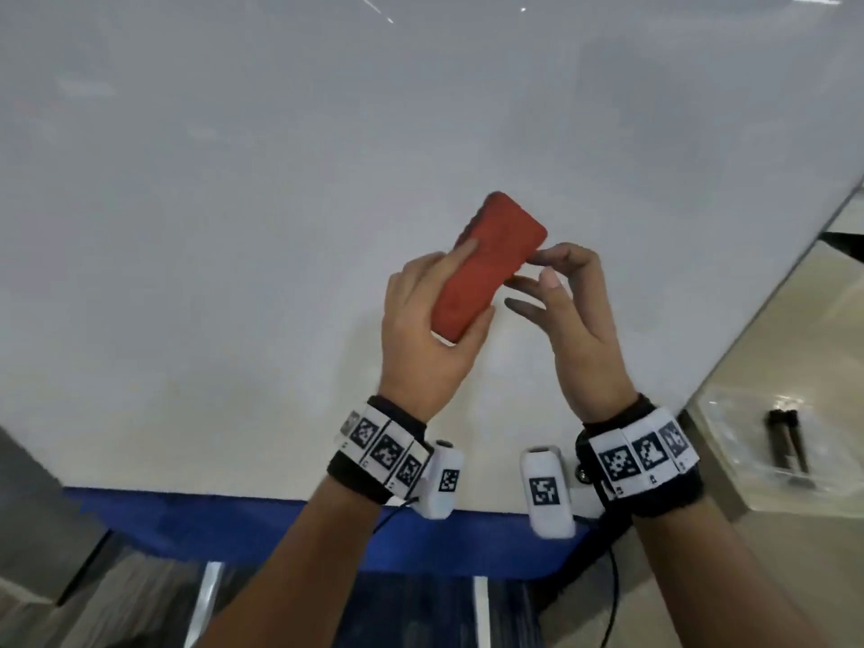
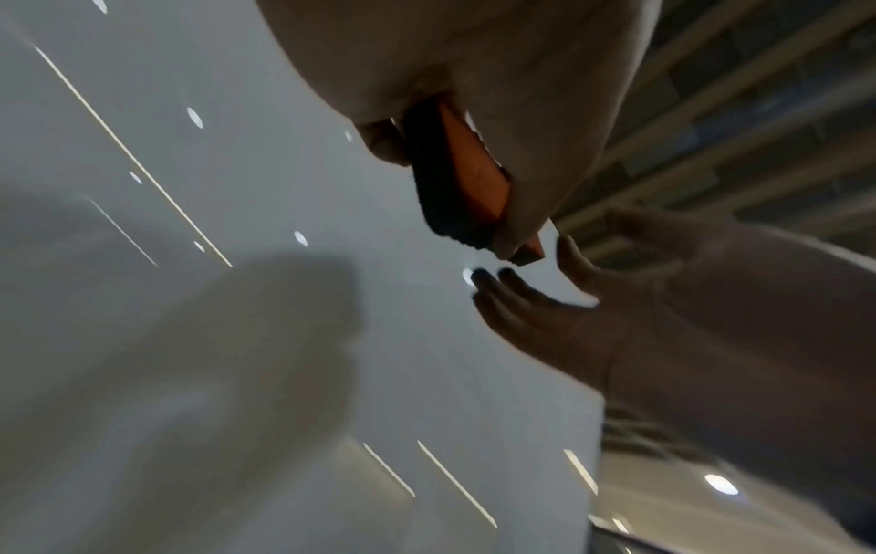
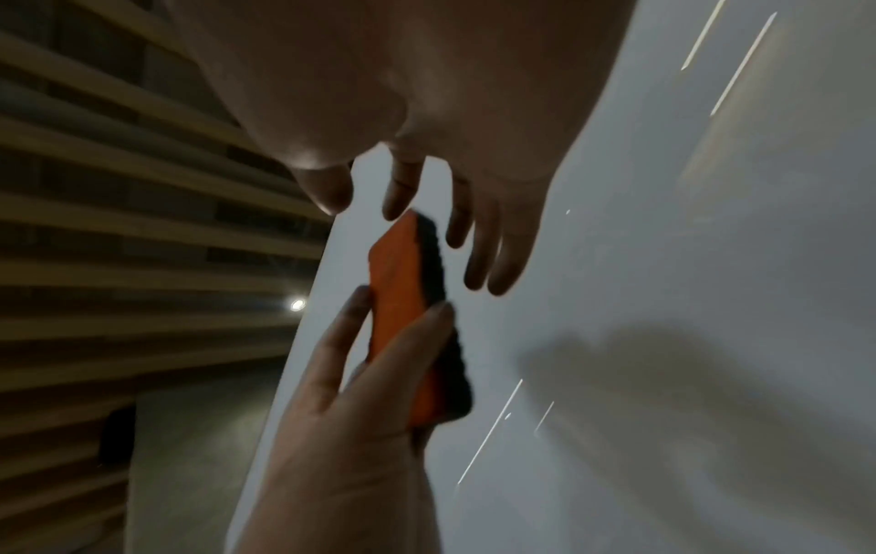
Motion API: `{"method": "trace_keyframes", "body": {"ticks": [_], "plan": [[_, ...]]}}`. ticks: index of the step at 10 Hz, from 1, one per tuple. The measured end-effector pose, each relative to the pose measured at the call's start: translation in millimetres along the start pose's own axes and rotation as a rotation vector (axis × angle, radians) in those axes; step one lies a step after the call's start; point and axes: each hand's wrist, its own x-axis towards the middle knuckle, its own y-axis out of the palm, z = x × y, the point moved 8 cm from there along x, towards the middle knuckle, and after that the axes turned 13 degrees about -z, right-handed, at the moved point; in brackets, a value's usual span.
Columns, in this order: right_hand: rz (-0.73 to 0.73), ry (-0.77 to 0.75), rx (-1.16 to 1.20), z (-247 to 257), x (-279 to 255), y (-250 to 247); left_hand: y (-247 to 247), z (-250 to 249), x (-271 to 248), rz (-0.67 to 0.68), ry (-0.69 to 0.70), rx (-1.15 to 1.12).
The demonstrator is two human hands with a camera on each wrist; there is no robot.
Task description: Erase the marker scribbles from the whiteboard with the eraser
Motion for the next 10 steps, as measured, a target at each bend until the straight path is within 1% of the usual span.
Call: {"method": "trace_keyframes", "body": {"ticks": [1, 2, 3, 4, 5, 6, 7, 8, 9, 10], "plan": [[-0.089, 0.079, -0.021, -7.2, -0.2, -75.7, 89.8, -30.9, -43.6, 0.204, -0.04, -0.079], [-0.299, 0.189, -0.054, -21.0, 5.5, -170.6, 168.8, -60.4, -89.7, 0.441, -0.016, -0.145], [-0.5, 0.333, -0.162, -40.9, 6.7, -271.0, 232.0, -76.1, -139.5, 0.659, 0.002, -0.189], [-0.527, 0.391, -0.533, -62.9, 8.5, -350.9, 264.1, -42.8, -184.7, 0.737, -0.106, -0.135], [-0.399, 0.503, -0.925, -98.3, 14.8, -406.2, 278.6, 17.1, -237.0, 0.816, -0.263, 0.009], [-0.215, 0.595, -1.11, -136.4, 25.6, -420.6, 267.0, 79.3, -284.4, 0.907, -0.386, 0.179], [-0.124, 0.637, -1.201, -164.4, 33.4, -421.0, 235.1, 138.9, -327.0, 1.047, -0.553, 0.392], [-0.069, 0.658, -1.242, -186.0, 33.4, -416.1, 182.3, 193.4, -371.2, 1.156, -0.743, 0.575], [-0.008, 0.683, -1.313, -191.8, 26.1, -412.0, 134.6, 222.5, -399.1, 1.213, -0.777, 0.736], [-0.045, 0.591, -1.361, -177.0, 36.6, -405.4, 86.7, 235.4, -417.7, 1.326, -0.75, 0.84]]}}
